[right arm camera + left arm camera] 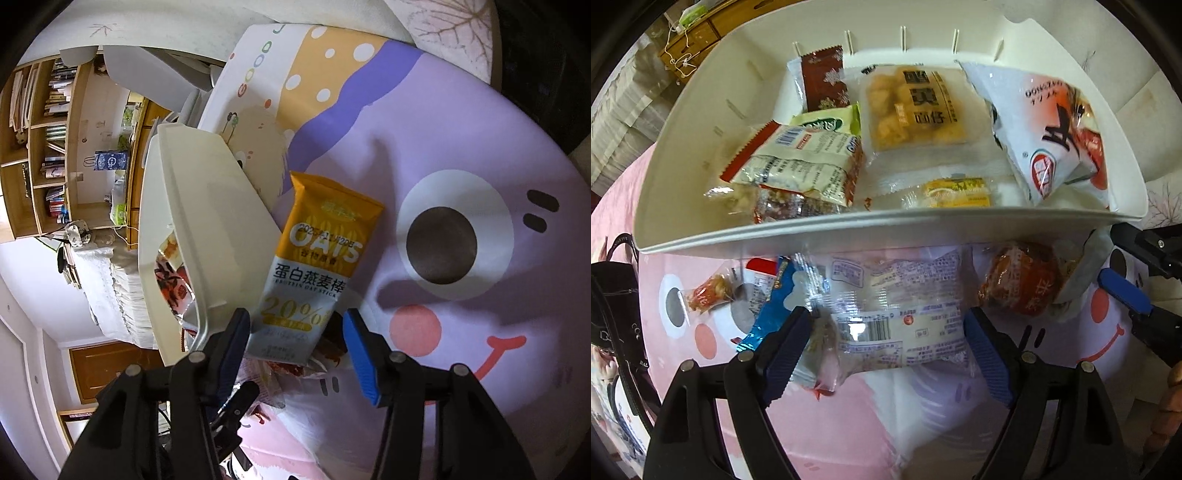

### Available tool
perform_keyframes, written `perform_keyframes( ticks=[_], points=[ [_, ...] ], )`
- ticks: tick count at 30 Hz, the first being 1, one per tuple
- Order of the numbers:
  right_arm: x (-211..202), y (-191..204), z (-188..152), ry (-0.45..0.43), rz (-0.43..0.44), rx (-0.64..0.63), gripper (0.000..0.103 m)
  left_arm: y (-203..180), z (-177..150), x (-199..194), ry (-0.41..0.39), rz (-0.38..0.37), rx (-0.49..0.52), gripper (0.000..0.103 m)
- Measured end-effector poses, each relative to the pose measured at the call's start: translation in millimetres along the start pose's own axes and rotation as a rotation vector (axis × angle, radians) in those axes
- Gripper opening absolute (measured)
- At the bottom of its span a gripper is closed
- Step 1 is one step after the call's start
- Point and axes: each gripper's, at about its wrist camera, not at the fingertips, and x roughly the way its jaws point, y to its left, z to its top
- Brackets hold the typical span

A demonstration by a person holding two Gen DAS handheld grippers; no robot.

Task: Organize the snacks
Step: 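Lift the pastry bag and OATS bar over the tray and open both tools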

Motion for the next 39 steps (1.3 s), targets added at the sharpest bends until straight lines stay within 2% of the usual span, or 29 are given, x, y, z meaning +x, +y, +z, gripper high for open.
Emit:
perform_keyframes(
  ticks=[8,14,25,29,33,39],
  points=[
    [1,-3,1,0.002,0.015,-0.001,0.047,-15,9,9,-0.019,0.043,0.028,0.084],
    [8,-9,4,0.007,-0.006,0.014,0.028,-31,13,9,-0.011,0.064,0.043,0.082],
    [4,-6,5,0.010,-0.012,-0.018,0.020,-57,11,8,-0.017,0.055,0.040,0.060],
    [0,-4,2,0.004,-0.016,-0.036,0.018,-61,5,7,-0.010,0.059,0.036,0.058],
    [-4,-5,-3,-0.001,-0.037,-0.048,0.017,-69,-1,2,0.032,0.066,0.043,0.057],
    [-10,-5,-17,0.007,-0.057,-0.061,0.017,-72,-20,-9,0.060,0.031,0.082,0.057]
  ],
)
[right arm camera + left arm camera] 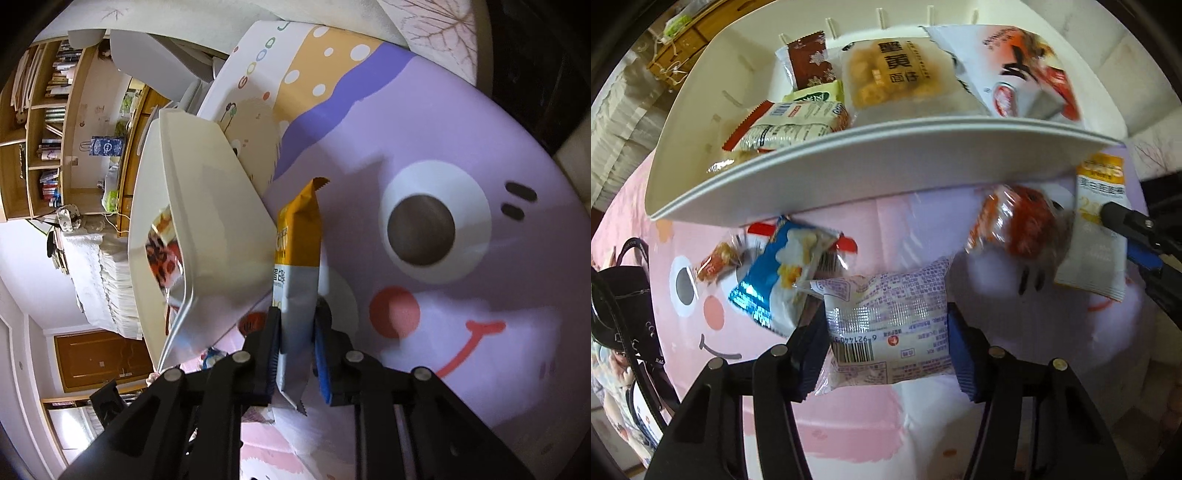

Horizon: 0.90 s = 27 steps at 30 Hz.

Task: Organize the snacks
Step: 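Lift the pastry bag and OATS bar over the tray and open both tools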

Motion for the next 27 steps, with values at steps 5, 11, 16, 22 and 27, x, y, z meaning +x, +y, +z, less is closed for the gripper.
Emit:
perform_keyframes(
  ticks=[5,11,16,22,27],
  points=[
    [-3,1,-19,0.012,-0.030,-0.026,0.017,3,-16,-15,0.003,-0.040,0.011,0.057],
    [-8,5,-48,0.029,-0.073,-0.060,0.017,21,-30,-36,-0.001,-0.086,0.025,0.057],
    [-11,17,-71,0.044,-0.096,-0.080,0.017,61,-45,-62,-0.028,-0.133,0.047,0.057],
    [-4,40,-102,0.079,-0.129,-0.087,0.017,103,-45,-84,-0.043,-0.163,0.089,0.058],
    [1,65,-124,0.081,-0.137,-0.127,0.017,129,-44,-99,-0.034,-0.200,0.112,0.058]
  ],
)
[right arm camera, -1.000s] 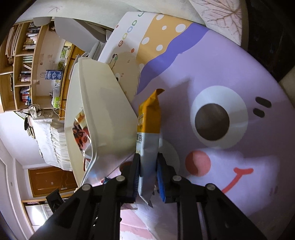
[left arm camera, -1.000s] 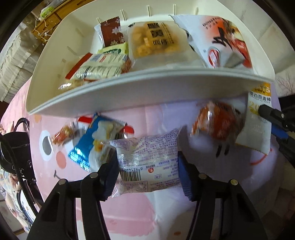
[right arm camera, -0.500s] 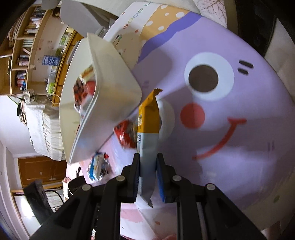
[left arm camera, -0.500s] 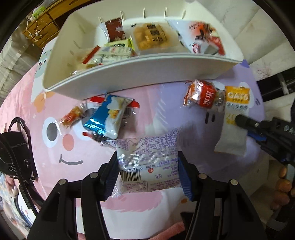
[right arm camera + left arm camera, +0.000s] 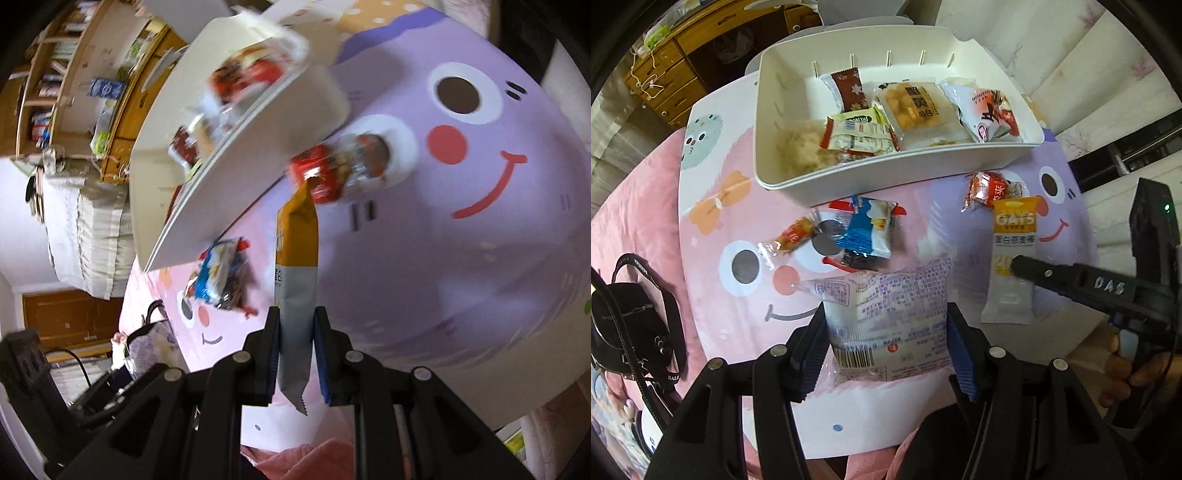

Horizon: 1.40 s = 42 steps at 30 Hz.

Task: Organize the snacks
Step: 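Lift the pastry bag and OATS bar over the tray and open both tools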

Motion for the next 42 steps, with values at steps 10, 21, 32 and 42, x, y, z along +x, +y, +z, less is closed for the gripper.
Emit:
perform_keyframes(
  ticks=[10,21,32,42],
  points=[
    [0,75,-19,-0.021,-0.017,-0.125,0.017,47,32,-48,-0.102,-0.053,0.035,0.058],
    [-20,138,-4,-0.129,-0.051,-0.260,0.017,82,86,-50,-0.181,-0.083,0.022,0.058],
    [-43,174,46,-0.306,-0.143,-0.344,0.017,90,126,-25,-0.212,-0.112,-0.018,0.058],
    [-40,186,78,-0.386,-0.178,-0.370,0.021,102,140,-19,-0.240,-0.185,-0.147,0.078]
  ],
)
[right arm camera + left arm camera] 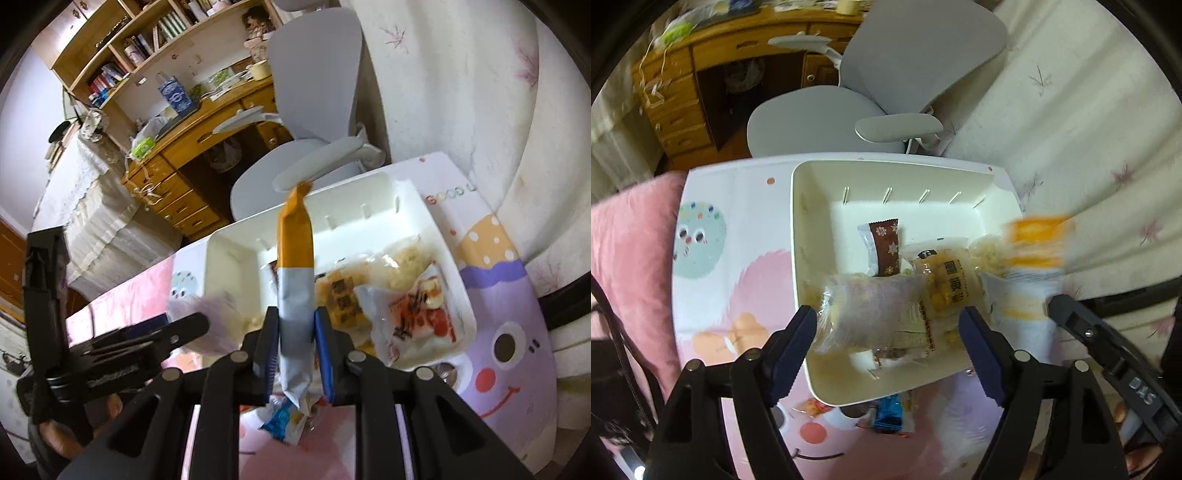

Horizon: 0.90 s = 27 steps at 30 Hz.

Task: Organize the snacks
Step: 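Lift the pastry bag and OATS bar over the tray and open both tools, then withdraw both tools from the tray toward the remaining snacks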

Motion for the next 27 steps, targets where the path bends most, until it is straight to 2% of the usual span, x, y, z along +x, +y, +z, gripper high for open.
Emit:
perform_keyframes(
  ticks=[3,5,12,18,22,27],
  points=[
    [4,-8,0,0.015,-0.004,0.040,0.028,4,-3,0,0.004,0.017,0.001,0.078],
    [5,-13,-2,0.022,-0.014,0.057,0.029,8,-6,-2,0.002,0.028,0.000,0.078],
    [-1,-19,-19,0.022,-0.050,0.086,0.033,18,-23,-15,-0.031,-0.006,-0.017,0.078],
    [-10,-27,-47,0.030,-0.075,0.131,0.042,24,-53,-25,-0.050,-0.059,-0.022,0.078],
    [-13,-34,-64,0.038,-0.098,0.149,0.043,30,-77,-33,-0.090,-0.084,-0.038,0.078],
    [-14,-43,-87,0.046,-0.121,0.175,0.044,34,-103,-34,-0.099,-0.112,-0.032,0.078]
  ],
)
